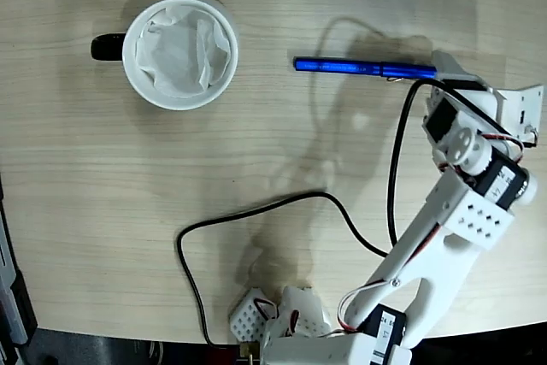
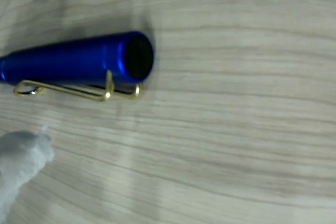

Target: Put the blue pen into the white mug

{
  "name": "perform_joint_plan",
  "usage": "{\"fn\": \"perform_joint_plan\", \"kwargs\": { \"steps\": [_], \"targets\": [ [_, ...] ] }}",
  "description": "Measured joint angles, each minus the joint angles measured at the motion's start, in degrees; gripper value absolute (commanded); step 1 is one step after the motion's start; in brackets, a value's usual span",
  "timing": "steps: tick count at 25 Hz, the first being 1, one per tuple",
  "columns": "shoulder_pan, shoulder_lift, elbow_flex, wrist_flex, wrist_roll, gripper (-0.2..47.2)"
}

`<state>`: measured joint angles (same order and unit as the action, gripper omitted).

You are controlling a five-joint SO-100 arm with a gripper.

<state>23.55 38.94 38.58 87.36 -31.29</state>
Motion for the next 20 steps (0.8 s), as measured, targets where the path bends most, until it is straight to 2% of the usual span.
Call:
{"fn": "perform_joint_plan", "kwargs": {
  "steps": [15, 16, 20],
  "targets": [
    [-1.05, -4.13, -0.26, -1.93, 0.09, 21.7],
    [-0.88, -4.66, -0.26, -1.93, 0.09, 21.3],
    [-0.79, -4.66, -0.35, -1.93, 0.09, 13.2]
  ]
}}
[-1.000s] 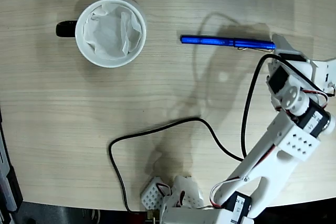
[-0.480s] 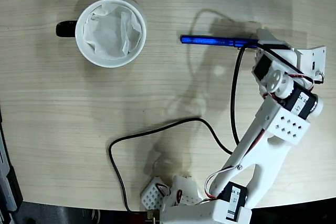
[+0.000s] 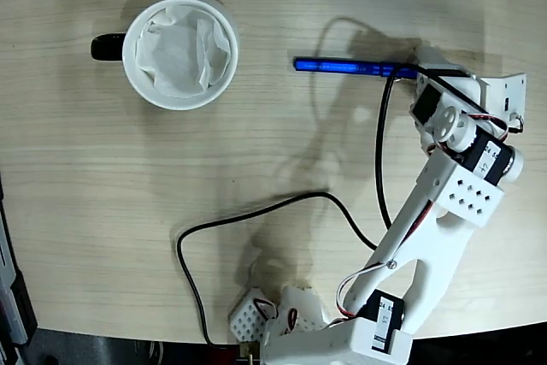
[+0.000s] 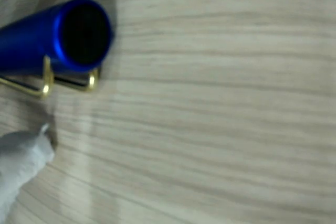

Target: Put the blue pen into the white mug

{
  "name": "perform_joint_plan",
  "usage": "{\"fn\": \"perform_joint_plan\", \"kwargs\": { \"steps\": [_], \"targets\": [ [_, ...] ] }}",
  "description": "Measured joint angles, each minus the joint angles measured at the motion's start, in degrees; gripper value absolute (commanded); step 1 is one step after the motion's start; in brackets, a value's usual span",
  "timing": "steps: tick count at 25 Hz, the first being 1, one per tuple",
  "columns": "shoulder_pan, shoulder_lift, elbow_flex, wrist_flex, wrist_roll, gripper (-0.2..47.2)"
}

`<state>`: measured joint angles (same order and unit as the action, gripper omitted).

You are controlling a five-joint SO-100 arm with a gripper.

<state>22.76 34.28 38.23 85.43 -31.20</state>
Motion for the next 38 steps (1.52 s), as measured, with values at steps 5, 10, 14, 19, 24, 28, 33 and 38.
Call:
{"fn": "perform_joint_plan", "kwargs": {
  "steps": [5, 10, 14, 19, 24, 28, 33, 38],
  "targets": [
    [0.0, 0.0, 0.0, -0.44, 0.0, 7.1],
    [0.0, 0.0, 0.0, -0.35, 0.0, 2.8],
    [0.09, -0.62, -0.18, -0.35, 0.0, 0.7],
    [0.18, -0.62, -0.18, -0.35, 0.0, 0.2],
    [0.53, -0.53, -0.18, -0.26, 0.0, 0.1],
    [0.7, 0.09, -0.09, -0.26, -0.18, 0.1],
    [1.14, 3.52, -0.09, -0.09, -0.35, 0.1],
    [1.14, 8.96, -0.09, 0.0, -1.32, 0.1]
  ]
}}
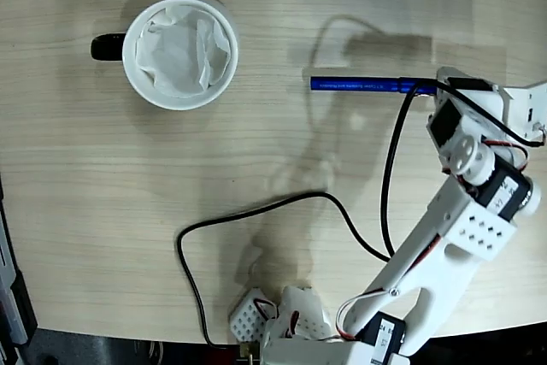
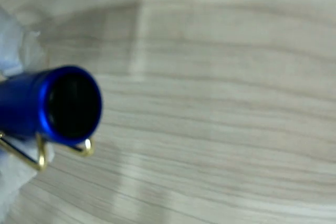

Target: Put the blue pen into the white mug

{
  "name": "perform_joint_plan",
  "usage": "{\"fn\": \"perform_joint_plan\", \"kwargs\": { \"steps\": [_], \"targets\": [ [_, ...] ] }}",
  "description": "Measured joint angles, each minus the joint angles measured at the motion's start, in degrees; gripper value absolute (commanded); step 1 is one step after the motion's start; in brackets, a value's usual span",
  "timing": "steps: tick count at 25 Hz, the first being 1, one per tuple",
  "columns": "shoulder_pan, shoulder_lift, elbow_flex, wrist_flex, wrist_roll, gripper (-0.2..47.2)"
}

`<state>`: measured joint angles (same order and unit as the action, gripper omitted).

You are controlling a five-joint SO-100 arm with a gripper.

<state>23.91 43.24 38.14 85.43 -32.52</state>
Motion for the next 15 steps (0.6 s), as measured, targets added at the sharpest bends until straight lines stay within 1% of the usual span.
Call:
{"fn": "perform_joint_plan", "kwargs": {
  "steps": [7, 15],
  "targets": [
    [-0.09, 8.0, 1.14, -2.46, -4.39, 0.1],
    [-0.35, 22.5, 10.99, -11.78, -15.03, 0.1]
  ]
}}
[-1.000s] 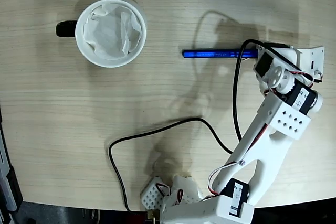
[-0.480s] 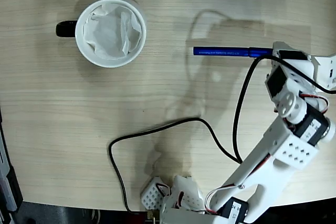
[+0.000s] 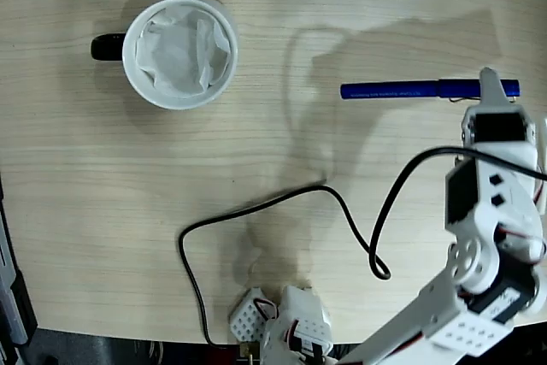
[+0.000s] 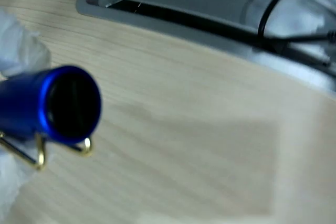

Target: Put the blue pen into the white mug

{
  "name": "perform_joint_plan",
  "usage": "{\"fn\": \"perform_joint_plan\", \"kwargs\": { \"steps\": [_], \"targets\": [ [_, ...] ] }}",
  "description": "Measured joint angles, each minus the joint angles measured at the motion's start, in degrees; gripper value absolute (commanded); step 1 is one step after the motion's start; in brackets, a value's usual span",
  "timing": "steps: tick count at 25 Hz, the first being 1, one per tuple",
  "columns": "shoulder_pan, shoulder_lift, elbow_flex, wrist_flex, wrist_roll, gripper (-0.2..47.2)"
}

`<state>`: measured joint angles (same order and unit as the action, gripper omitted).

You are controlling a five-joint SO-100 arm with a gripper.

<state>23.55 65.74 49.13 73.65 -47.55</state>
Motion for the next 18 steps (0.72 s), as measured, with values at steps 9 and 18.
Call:
{"fn": "perform_joint_plan", "kwargs": {
  "steps": [9, 18],
  "targets": [
    [-4.13, 17.05, 14.15, -13.01, -13.89, 0.1],
    [-11.95, 30.5, 30.67, -32.17, -25.75, 0.1]
  ]
}}
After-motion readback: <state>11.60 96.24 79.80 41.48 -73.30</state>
